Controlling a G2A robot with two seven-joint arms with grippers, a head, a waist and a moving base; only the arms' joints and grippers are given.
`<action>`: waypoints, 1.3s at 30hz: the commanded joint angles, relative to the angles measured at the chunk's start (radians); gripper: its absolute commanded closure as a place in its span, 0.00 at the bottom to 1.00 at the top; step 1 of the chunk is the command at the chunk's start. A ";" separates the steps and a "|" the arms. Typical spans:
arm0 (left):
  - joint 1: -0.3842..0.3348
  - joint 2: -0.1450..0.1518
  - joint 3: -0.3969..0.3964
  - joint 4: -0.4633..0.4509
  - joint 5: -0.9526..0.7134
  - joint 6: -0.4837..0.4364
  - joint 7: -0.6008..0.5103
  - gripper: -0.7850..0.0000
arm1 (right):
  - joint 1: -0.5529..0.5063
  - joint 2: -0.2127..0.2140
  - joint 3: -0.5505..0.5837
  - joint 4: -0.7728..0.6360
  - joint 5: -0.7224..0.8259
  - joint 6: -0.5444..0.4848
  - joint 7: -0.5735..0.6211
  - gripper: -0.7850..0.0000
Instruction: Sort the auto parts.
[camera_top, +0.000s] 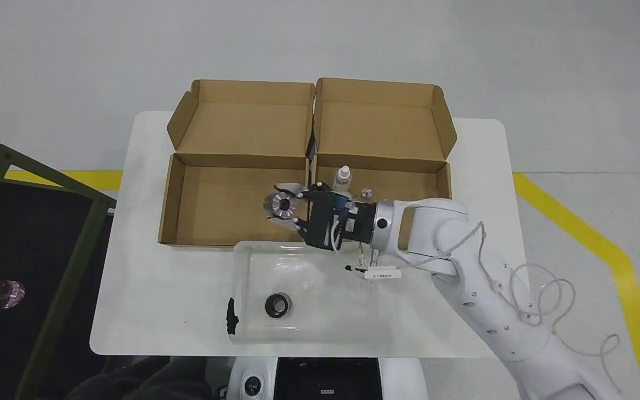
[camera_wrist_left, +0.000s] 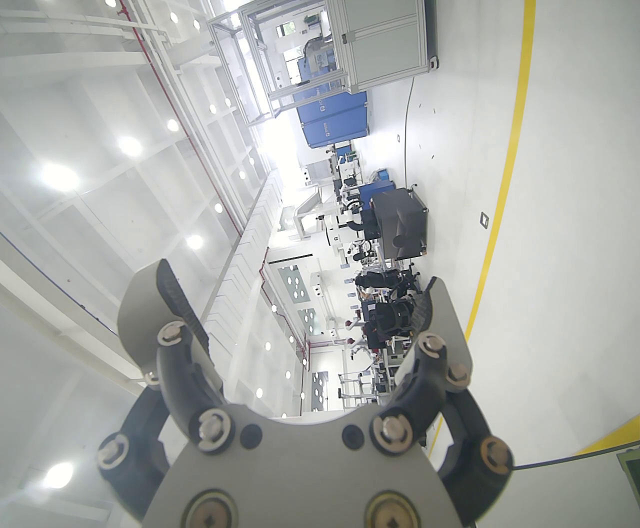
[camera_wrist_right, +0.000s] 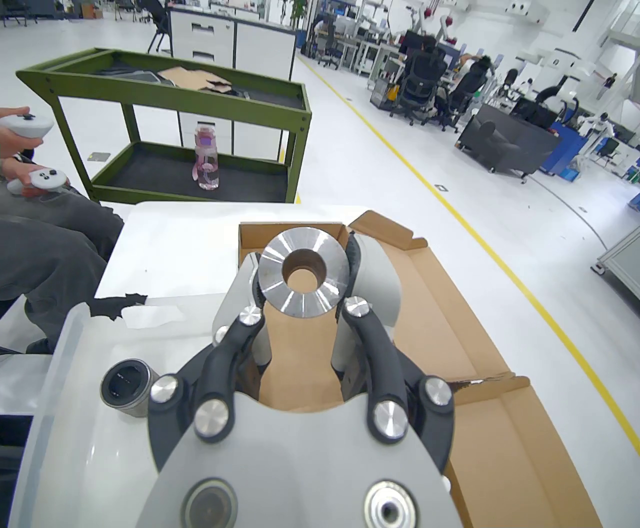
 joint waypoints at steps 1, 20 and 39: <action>0.000 0.000 0.000 0.000 0.000 0.000 0.000 0.00 | 0.029 -0.008 -0.025 0.035 0.013 0.010 0.036 1.00; 0.000 0.000 0.000 0.000 0.000 0.000 0.000 0.00 | 0.292 -0.115 -0.248 0.402 0.026 0.063 0.203 1.00; 0.000 0.000 0.000 0.000 0.000 0.000 0.000 0.00 | 0.450 -0.238 -0.386 0.687 0.020 0.091 0.220 1.00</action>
